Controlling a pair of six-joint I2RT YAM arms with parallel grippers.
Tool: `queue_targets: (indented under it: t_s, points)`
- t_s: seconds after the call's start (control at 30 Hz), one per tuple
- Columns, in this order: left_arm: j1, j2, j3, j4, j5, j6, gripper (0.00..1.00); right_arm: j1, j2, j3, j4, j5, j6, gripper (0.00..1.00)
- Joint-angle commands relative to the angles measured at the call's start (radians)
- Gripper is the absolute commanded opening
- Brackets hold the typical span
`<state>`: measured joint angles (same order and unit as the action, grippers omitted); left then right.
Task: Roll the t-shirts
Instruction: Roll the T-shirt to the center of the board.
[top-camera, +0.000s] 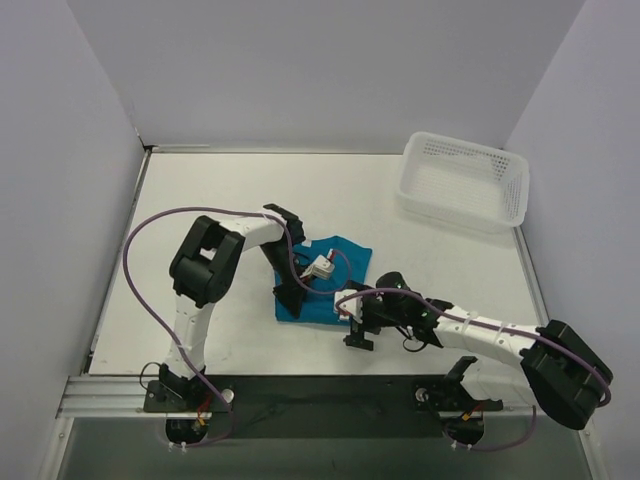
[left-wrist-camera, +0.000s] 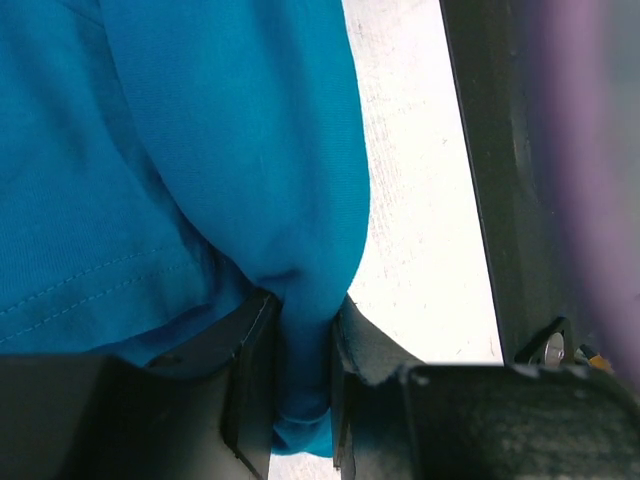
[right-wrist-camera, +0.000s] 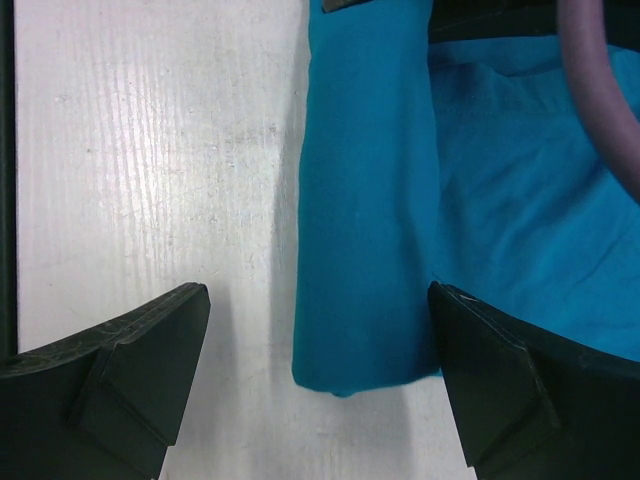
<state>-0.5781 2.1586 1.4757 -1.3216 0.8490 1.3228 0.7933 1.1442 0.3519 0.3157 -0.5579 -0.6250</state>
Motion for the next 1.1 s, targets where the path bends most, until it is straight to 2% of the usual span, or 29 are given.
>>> queue_targets:
  t_s: [0.0,0.13,0.23,0.27,0.33,0.37,0.43,0.53,0.6,0.63,0.73,0.83,0.9,0.93,0.97,1.0,1.03,1.07]
  points:
    - [-0.005,0.018,0.043,-0.096,0.033,0.050,0.17,0.017,0.098,0.062,0.134,-0.039,-0.004,0.93]
    - [-0.002,0.026,0.058,-0.116,0.036,0.069,0.17,0.017,0.155,0.091,0.131,-0.022,0.002,0.84]
    - [0.007,0.033,0.077,-0.123,0.036,0.066,0.17,0.008,0.184,0.131,0.073,-0.049,0.017,0.61]
    - [0.011,0.037,0.083,-0.126,0.038,0.061,0.19,-0.005,0.192,0.145,0.050,-0.062,0.025,0.42]
    - [0.023,0.037,0.098,-0.119,0.044,0.026,0.21,-0.020,0.210,0.177,-0.002,-0.091,0.048,0.28]
    - [0.038,0.034,0.097,-0.104,0.056,-0.002,0.29,-0.028,0.218,0.188,-0.024,-0.102,0.063,0.16]
    - [0.064,0.011,0.098,-0.036,0.076,-0.104,0.35,-0.055,0.233,0.209,-0.087,-0.146,0.088,0.01]
    - [0.138,-0.042,0.100,0.059,0.151,-0.268,0.46,-0.091,0.258,0.236,-0.159,-0.227,0.143,0.00]
    - [0.188,-0.084,0.109,0.061,0.199,-0.312,0.53,-0.114,0.305,0.283,-0.229,-0.273,0.180,0.00]
    - [0.201,-0.098,0.116,0.044,0.202,-0.307,0.97,-0.140,0.318,0.289,-0.251,-0.308,0.203,0.00]
    - [0.227,-0.176,0.104,-0.013,0.156,-0.261,0.97,-0.195,0.379,0.314,-0.265,-0.382,0.292,0.00]
    - [0.236,-0.307,0.013,0.077,0.110,-0.324,0.97,-0.221,0.454,0.354,-0.293,-0.433,0.341,0.00]
    - [0.228,-0.443,-0.125,0.298,0.059,-0.436,0.97,-0.239,0.503,0.372,-0.297,-0.476,0.372,0.00]
    - [0.201,-0.497,-0.181,0.388,-0.011,-0.527,0.97,-0.244,0.517,0.380,-0.302,-0.491,0.393,0.00]
    - [0.180,-0.608,-0.301,0.532,-0.055,-0.540,0.97,-0.252,0.546,0.384,-0.306,-0.520,0.396,0.00]
    - [0.150,-0.662,-0.358,0.603,-0.115,-0.540,0.97,-0.255,0.564,0.406,-0.311,-0.531,0.403,0.00]
    - [0.061,-0.716,-0.418,0.687,-0.304,-0.577,0.97,-0.259,0.581,0.417,-0.341,-0.545,0.415,0.00]
    - [0.017,-0.815,-0.492,0.867,-0.388,-0.597,0.97,-0.273,0.629,0.429,-0.355,-0.565,0.422,0.00]
